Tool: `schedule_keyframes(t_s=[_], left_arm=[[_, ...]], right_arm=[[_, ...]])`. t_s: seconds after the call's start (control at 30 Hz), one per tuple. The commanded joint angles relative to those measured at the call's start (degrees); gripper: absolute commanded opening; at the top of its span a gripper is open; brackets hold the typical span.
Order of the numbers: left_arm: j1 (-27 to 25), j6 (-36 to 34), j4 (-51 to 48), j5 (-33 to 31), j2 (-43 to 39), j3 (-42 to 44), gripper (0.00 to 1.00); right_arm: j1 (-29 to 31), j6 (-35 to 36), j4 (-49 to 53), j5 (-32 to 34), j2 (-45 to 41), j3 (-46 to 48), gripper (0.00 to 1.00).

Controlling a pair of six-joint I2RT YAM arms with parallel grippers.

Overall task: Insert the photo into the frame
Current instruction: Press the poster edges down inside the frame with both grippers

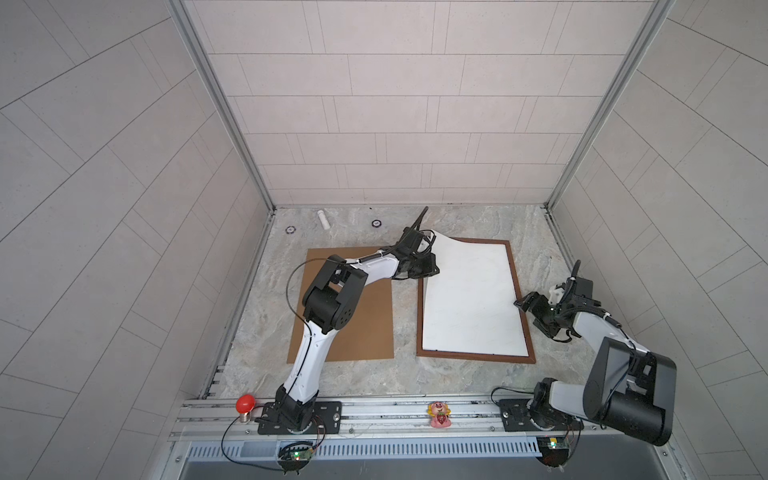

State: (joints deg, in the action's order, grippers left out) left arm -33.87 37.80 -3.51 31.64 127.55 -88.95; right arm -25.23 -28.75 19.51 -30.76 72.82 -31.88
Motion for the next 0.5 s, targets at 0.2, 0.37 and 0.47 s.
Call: schedule_keyframes(t_s=[0.2,0.37,0.47], left_arm=[[-0.06,-2.43,-4.28,-0.36,1.52,-2.61,0.19],[-0.04,-5.37,-9.71,-2.05,1.19,-5.03,0.29],[-0.02,-7.02,-12.89,-3.05,0.85,-6.25,0.37]], right_arm=[[0.78,1.23,-0.04,-0.51,-0.78,0.41,0.81],[0.86,1.23,-0.58,-0.01,-1.80,1.28,0.81],[0.87,1.17,-0.94,-0.50,-1.33,1.23,0.81]])
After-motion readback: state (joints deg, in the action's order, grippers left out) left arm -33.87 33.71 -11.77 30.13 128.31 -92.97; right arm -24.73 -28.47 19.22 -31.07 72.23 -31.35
